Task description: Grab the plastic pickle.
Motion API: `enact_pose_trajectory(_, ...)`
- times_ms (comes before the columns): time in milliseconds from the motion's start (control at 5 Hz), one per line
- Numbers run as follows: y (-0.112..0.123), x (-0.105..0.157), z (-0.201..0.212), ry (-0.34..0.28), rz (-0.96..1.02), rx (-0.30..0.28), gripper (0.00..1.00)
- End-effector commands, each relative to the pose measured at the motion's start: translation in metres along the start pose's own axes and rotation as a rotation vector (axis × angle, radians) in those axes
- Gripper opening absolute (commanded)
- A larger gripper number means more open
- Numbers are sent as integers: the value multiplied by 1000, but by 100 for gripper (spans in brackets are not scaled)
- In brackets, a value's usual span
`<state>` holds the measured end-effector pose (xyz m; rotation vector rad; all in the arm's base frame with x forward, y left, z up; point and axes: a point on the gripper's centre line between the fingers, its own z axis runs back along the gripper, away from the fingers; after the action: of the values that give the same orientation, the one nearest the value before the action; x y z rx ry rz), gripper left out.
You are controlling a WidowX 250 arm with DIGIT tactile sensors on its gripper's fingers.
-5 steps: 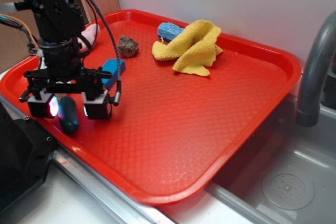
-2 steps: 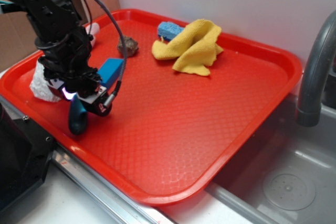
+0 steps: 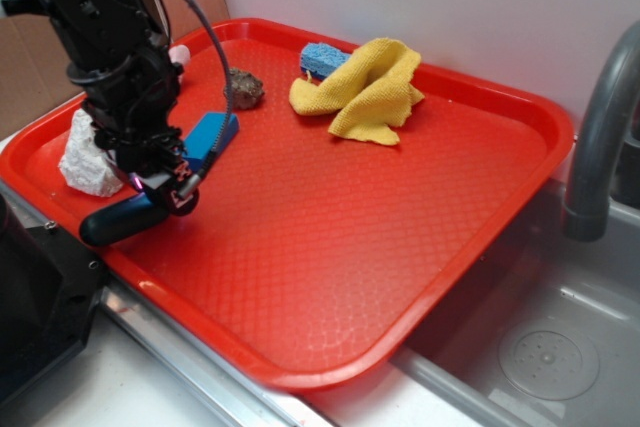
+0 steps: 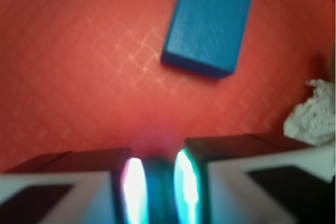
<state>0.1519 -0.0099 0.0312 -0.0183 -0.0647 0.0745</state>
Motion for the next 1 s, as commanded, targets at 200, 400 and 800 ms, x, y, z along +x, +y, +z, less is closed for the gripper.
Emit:
enact_pose_trajectory(200,-3,16,9,17,-1,-35,100)
enact_pose_trajectory(400,-2,11,27,55,-247,-89,100)
enact_pose_trajectory(800,6,-22,45,4,77,-22,100)
